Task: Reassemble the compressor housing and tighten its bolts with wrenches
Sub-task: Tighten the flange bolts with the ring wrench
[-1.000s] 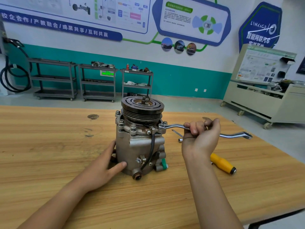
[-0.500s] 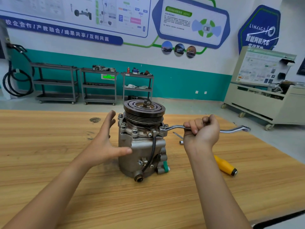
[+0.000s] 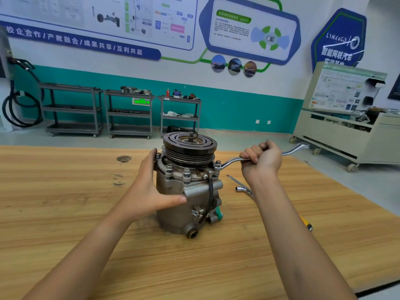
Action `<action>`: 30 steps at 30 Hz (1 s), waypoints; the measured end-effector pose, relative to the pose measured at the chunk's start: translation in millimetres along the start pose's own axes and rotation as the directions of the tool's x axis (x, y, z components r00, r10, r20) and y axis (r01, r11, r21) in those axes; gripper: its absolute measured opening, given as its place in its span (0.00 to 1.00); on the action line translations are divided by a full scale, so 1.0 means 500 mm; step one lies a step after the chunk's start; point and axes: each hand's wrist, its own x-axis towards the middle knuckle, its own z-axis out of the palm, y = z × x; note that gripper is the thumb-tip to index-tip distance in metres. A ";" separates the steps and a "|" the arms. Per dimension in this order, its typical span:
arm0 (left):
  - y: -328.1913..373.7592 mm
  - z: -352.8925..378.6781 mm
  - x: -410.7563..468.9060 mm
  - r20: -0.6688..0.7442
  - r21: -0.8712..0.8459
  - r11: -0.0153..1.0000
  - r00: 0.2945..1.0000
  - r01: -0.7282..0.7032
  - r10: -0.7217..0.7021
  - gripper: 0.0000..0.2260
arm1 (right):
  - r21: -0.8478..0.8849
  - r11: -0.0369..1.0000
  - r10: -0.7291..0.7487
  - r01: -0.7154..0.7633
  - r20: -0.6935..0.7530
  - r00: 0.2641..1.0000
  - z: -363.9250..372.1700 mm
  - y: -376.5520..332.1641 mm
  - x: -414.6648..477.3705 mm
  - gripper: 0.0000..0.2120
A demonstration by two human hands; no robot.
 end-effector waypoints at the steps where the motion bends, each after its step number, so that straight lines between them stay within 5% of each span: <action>1: 0.002 0.007 -0.004 -0.006 0.001 1.000 1.000 -0.005 0.005 0.63 | 0.000 1.000 0.009 -0.009 -0.003 1.000 0.002 0.001 0.008 0.18; 14: 0.032 0.028 -0.019 -0.111 -0.065 0.998 0.993 0.022 -0.029 0.64 | 0.111 0.978 -0.167 0.176 -0.087 0.982 -0.029 0.022 -0.017 0.18; 30: 0.055 0.031 -0.023 -0.145 -0.100 0.995 0.989 -0.022 0.008 0.56 | 0.054 0.805 -0.589 0.591 -0.047 0.806 -0.034 0.087 -0.120 0.19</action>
